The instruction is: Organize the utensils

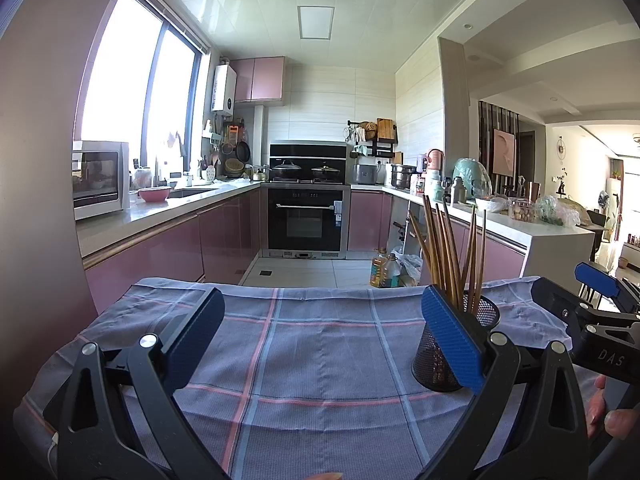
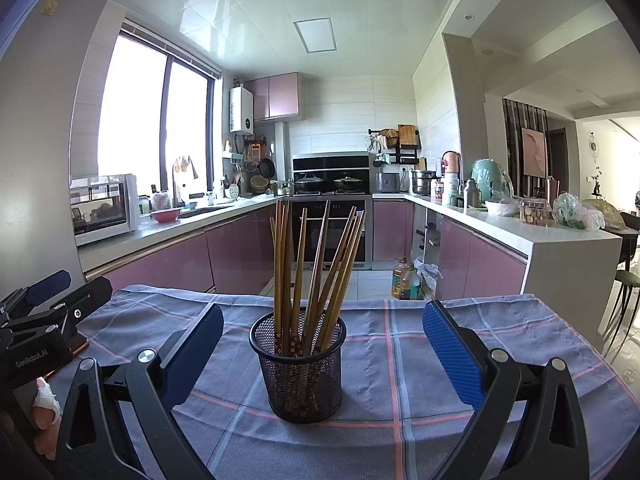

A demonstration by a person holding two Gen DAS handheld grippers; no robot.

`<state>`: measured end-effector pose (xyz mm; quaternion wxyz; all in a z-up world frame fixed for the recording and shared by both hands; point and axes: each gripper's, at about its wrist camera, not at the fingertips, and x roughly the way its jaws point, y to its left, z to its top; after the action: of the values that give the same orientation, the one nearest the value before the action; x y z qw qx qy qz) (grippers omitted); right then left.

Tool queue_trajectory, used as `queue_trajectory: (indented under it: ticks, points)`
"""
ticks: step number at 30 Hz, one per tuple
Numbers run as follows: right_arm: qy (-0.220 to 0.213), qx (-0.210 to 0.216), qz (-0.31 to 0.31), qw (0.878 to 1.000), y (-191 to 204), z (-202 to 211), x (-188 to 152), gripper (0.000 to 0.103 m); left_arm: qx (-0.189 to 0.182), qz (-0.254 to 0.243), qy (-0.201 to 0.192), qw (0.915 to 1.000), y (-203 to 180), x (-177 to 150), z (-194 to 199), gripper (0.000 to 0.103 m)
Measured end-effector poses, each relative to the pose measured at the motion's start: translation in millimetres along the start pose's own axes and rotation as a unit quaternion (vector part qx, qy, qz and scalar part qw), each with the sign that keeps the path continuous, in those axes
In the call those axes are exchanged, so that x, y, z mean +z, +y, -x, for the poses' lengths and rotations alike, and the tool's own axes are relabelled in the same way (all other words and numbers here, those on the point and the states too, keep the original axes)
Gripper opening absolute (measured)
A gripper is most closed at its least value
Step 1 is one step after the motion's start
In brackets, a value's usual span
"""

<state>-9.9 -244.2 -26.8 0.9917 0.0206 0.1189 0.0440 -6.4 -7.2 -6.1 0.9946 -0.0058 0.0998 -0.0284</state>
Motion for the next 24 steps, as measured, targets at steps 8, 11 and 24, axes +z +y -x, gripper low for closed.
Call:
queue_trajectory:
  ticks: [8,11,24]
  points:
    - [0.000,0.000,0.001,1.000,0.1,-0.3,-0.7,0.097,0.000,0.001,0.001,1.0000,-0.3,-0.3,0.2,0.097]
    - [0.000,0.000,0.000,1.000,0.3,-0.2,-0.9,0.097,-0.001,0.000,0.001,1.0000,-0.4,-0.3,0.2,0.097]
    - [-0.001,-0.001,0.000,1.000,0.0,-0.8,-1.4,0.097,-0.001,0.000,0.001,1.0000,-0.5,0.1,0.3,0.097]
